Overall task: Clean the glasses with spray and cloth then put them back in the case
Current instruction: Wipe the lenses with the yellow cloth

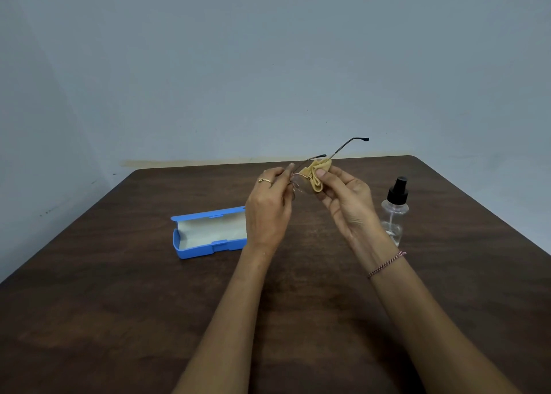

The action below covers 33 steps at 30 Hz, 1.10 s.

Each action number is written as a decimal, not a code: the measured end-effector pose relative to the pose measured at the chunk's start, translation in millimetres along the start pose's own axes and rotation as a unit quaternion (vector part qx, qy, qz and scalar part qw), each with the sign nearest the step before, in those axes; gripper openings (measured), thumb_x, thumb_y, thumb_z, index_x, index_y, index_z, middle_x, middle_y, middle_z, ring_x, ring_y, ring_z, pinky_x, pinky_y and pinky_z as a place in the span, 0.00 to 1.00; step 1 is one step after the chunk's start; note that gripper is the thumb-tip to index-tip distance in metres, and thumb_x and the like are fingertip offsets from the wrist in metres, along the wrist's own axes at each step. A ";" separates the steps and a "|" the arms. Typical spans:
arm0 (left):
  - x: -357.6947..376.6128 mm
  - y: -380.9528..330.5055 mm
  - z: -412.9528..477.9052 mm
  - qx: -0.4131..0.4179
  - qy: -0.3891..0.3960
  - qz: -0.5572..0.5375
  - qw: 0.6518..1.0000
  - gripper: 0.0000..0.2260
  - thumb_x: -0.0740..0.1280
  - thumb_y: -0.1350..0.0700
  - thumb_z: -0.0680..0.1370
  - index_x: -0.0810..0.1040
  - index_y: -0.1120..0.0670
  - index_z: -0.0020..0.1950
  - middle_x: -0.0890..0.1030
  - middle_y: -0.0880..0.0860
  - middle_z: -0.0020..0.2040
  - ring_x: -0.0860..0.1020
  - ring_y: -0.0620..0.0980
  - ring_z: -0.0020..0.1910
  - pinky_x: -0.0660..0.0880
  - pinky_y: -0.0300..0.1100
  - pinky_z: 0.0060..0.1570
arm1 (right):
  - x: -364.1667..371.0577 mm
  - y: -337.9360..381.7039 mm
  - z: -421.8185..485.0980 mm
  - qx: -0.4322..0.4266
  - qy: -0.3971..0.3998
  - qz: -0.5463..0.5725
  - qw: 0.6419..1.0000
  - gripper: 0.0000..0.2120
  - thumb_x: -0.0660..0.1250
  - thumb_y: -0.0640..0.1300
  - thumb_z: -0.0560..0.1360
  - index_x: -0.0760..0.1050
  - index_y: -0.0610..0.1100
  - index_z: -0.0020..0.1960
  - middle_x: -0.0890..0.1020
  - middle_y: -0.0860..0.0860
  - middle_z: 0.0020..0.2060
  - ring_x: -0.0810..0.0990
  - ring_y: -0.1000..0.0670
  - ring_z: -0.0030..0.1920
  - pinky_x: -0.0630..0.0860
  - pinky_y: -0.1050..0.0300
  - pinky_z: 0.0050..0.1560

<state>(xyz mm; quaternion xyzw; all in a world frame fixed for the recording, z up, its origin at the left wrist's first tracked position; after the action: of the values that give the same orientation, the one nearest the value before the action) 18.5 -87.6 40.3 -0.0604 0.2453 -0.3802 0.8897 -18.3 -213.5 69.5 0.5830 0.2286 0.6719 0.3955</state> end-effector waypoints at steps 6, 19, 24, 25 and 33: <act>1.0 -6.3 -0.3 0.038 0.025 -0.031 0.999 0.25 0.67 0.68 0.72 0.71 0.58 0.69 0.81 0.53 0.49 0.77 0.45 0.45 0.74 0.37 0.46 | -6.0 -2.2 4.8 0.001 0.008 0.021 1.000 0.06 0.67 0.33 0.70 0.79 0.36 0.47 0.83 0.41 0.43 0.81 0.43 0.47 0.80 0.54 0.51; 3.5 -14.6 -2.2 0.026 0.034 -0.108 0.993 0.26 0.72 0.57 0.72 0.71 0.60 0.69 0.79 0.55 0.54 0.76 0.45 0.48 0.72 0.36 0.51 | -2.3 -0.2 -0.3 -0.027 0.007 0.046 0.999 0.08 0.64 0.30 0.72 0.76 0.35 0.50 0.85 0.47 0.38 0.84 0.52 0.40 0.79 0.63 0.40; 2.4 -15.8 -1.2 0.023 0.025 -0.115 0.993 0.27 0.72 0.59 0.71 0.70 0.58 0.70 0.77 0.56 0.56 0.75 0.45 0.50 0.71 0.33 0.54 | 0.0 -0.5 -2.3 -0.037 -0.004 0.046 0.998 0.07 0.65 0.30 0.73 0.77 0.36 0.49 0.84 0.47 0.39 0.84 0.53 0.41 0.79 0.63 0.41; 1.7 -14.9 -0.6 0.026 0.019 -0.114 0.993 0.27 0.72 0.60 0.71 0.70 0.58 0.70 0.76 0.56 0.56 0.75 0.46 0.51 0.72 0.34 0.55 | -0.5 -0.7 -1.8 -0.038 -0.008 0.047 0.998 0.06 0.65 0.31 0.73 0.77 0.37 0.49 0.84 0.47 0.40 0.84 0.52 0.42 0.79 0.63 0.43; 1.2 -8.2 -0.1 0.065 -0.010 -0.036 0.997 0.26 0.72 0.62 0.70 0.72 0.60 0.68 0.76 0.59 0.56 0.75 0.52 0.55 0.73 0.41 0.57 | 6.4 -5.7 -6.4 -0.017 -0.019 0.046 0.999 0.06 0.66 0.34 0.72 0.77 0.36 0.48 0.85 0.49 0.37 0.84 0.54 0.39 0.78 0.66 0.40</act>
<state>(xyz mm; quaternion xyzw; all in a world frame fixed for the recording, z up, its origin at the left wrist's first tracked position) 13.9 -94.2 42.2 -0.0150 0.2084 -0.4268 0.8799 -23.0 -204.1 67.6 0.5991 0.1825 0.6819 0.3779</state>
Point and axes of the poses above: each hand's wrist, its own z-axis towards the middle knuckle, its own x-axis out of the palm, y = z × x, the point moved 1 cm from there along z, towards the middle knuckle
